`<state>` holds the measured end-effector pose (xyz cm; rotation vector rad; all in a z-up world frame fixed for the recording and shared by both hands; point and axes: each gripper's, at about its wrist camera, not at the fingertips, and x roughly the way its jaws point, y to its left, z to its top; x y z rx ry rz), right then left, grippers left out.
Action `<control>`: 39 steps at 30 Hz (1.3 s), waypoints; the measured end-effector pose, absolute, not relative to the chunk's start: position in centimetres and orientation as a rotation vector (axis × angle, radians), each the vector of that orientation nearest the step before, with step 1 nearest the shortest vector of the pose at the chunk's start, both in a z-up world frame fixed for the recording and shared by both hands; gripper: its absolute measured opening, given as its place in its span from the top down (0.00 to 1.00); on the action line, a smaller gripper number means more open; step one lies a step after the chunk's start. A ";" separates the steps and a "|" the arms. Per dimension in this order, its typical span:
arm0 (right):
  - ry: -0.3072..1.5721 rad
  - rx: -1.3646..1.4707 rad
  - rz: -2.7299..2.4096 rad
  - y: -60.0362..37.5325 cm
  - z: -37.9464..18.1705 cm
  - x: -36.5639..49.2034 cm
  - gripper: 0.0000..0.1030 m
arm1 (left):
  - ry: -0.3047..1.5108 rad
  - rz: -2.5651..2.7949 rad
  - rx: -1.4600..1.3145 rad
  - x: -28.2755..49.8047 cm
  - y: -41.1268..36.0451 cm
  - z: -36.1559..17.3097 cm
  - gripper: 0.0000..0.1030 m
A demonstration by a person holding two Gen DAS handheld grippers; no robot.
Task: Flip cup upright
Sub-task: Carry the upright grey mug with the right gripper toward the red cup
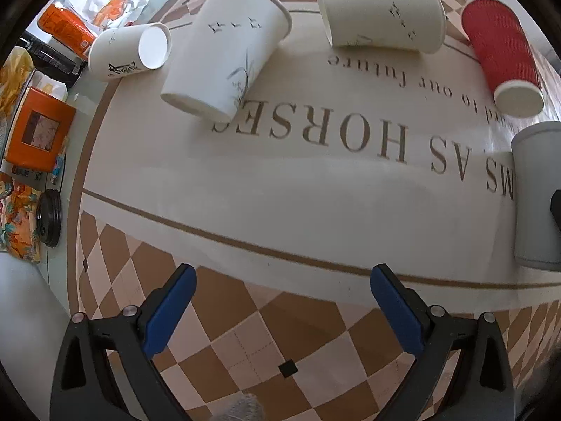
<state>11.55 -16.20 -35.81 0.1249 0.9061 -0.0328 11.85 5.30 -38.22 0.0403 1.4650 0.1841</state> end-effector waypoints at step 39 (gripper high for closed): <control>0.794 0.082 -0.020 -14.5 -34.8 9.0 0.23 | 1.455 0.171 0.077 10.7 4.6 -38.2 0.02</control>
